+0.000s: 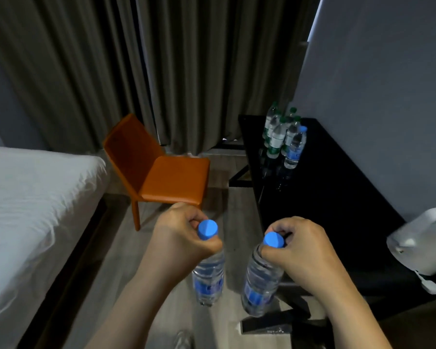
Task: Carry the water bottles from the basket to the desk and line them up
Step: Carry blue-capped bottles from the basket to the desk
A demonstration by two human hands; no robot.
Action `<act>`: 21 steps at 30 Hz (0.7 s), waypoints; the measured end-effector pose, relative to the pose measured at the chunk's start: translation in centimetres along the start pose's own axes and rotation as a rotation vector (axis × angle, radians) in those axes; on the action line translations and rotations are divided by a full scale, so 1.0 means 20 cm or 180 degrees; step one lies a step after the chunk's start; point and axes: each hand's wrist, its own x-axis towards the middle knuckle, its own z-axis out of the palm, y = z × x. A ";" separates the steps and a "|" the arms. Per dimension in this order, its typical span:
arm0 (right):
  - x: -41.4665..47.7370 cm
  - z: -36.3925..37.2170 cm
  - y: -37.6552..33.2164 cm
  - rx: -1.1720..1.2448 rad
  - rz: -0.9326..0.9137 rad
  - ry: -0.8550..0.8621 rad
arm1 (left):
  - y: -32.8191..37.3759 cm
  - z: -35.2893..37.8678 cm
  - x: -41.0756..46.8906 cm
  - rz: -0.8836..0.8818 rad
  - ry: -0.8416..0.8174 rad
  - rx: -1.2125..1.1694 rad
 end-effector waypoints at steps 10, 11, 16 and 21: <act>0.62 0.06 -0.15 0.0200 0.0404 0.0114 | -0.23 0.06 0.80 0.0274 -0.0252 -0.0133; 0.66 0.08 -0.15 0.0212 0.0453 0.0151 | -0.26 0.08 0.85 0.0308 -0.0295 -0.0153; 0.86 0.10 -0.14 0.0112 0.0618 0.0210 | -0.33 0.18 1.09 0.0192 -0.0595 -0.0313; 1.05 0.10 -0.04 0.0034 0.0842 0.0176 | -0.32 0.34 1.29 0.0109 -0.0988 -0.0470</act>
